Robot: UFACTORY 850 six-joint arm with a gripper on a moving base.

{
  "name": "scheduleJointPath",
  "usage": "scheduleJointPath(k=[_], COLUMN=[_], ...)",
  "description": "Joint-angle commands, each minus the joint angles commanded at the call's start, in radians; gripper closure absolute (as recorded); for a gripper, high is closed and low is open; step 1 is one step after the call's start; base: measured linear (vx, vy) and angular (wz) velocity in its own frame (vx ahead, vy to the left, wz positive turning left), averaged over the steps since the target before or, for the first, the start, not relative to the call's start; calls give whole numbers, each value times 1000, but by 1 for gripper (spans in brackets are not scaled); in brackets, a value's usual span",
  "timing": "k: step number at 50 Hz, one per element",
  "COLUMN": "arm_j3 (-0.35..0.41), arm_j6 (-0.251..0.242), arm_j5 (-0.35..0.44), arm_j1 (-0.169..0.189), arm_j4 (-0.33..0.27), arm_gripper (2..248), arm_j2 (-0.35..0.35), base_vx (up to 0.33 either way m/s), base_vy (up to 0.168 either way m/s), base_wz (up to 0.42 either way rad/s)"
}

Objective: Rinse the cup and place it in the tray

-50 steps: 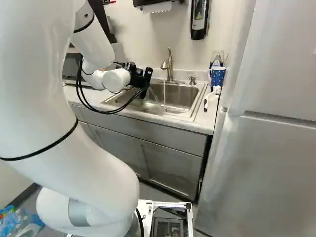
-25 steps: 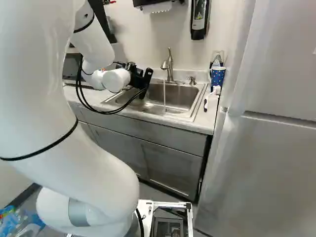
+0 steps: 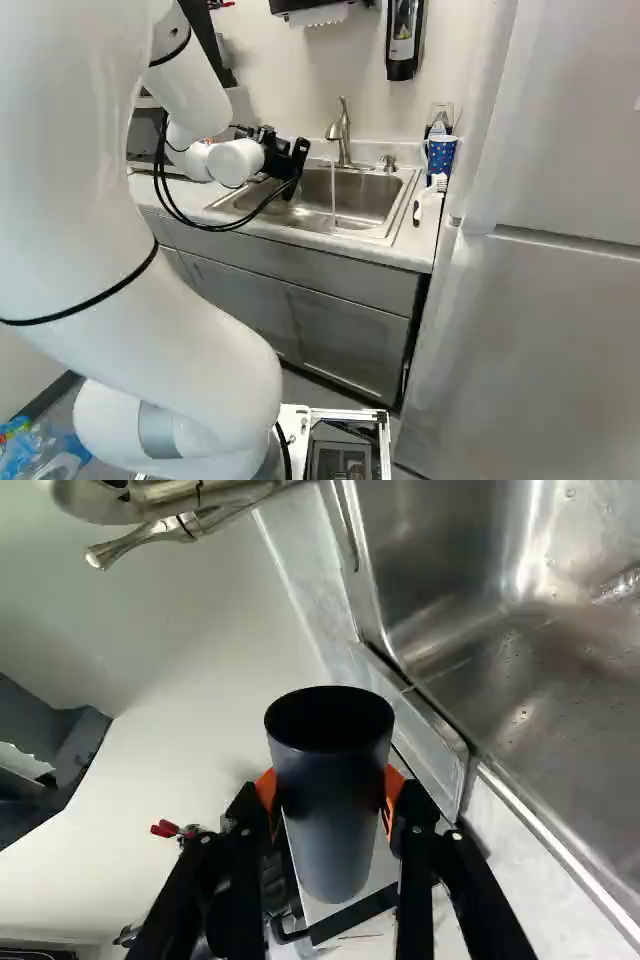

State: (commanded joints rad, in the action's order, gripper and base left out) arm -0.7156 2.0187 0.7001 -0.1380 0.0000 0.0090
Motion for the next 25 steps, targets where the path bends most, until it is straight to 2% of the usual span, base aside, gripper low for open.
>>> scheduleJointPath(k=[18,25], arm_j3=[0,0], arm_j6=[0,-40], arm_j5=[0,0], arm_j1=[0,0], arm_j4=[0,0], arm_gripper=[129,129], arm_j2=[0,0], base_vx=[0,0], base_vy=[0,0], base_wz=[0,0])
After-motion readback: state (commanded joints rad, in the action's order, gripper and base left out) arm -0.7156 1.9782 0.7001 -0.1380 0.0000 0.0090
